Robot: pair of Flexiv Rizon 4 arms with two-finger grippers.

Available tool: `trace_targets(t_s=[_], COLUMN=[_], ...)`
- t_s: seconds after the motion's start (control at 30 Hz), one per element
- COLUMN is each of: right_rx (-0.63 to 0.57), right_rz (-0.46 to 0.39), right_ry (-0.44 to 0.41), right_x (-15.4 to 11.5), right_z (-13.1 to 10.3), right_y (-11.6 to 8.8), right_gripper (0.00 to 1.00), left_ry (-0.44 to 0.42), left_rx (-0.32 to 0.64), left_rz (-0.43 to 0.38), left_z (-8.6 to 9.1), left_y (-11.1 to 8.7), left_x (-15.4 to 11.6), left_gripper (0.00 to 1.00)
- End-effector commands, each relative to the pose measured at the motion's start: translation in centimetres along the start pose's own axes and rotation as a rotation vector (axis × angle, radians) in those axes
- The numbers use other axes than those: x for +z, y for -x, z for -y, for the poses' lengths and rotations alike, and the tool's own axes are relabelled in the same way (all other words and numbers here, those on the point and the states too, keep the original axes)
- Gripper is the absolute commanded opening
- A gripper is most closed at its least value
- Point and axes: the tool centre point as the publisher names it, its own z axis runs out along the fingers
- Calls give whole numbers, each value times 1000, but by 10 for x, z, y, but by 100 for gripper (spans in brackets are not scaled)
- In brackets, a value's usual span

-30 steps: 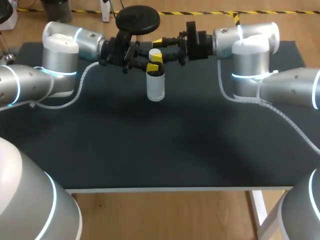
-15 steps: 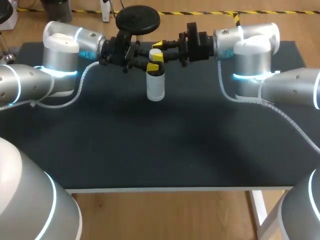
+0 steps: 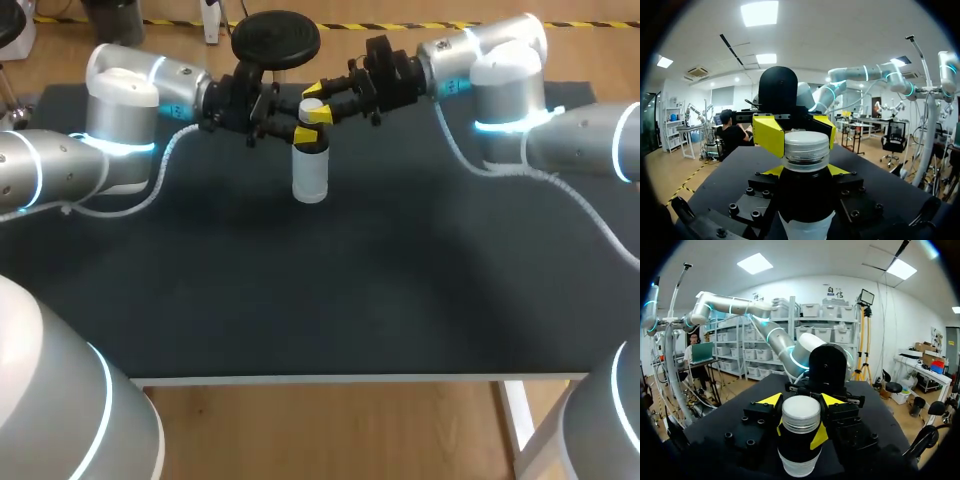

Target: Unscrew the bottle cap

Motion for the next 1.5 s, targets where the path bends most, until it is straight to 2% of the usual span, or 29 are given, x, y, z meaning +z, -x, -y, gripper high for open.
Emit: trace_targets(t_s=[0.03,0.33,0.5,0.63,0.8,0.93,1.23,1.33,1.5], right_rx=[-5,-45,-50,-45,-43,-70,-87,-84,-79], right_rz=[-286,-515,-614,-659,-662,-668,-711,-663,-502], right_ry=[-9,-3,15,26,12,19,-23,-26,-20], right_x=[2,4,0,-2,-4,-6,-13,-21,-52], right_z=[5,1,2,3,1,-9,-28,-30,-23], right_y=[21,18,14,12,10,7,-1,-1,2], right_gripper=[0,0,0,0,0,0,0,0,0], left_ry=[-2,-2,-2,-2,-2,-2,-2,-2,-2], left_rx=[1,1,1,1,1,1,1,1,1], left_rz=[-8,-8,-8,-8,-8,-8,-8,-8,-8], left_z=[2,2,2,2,2,2,2,2,2], left_y=[-2,-2,-2,-2,-2,-2,-2,-2,-2], left_x=[-1,-1,-1,-1,-1,-1,-1,-1,-1], left_gripper=[0,0,0,0,0,0,0,0,0])
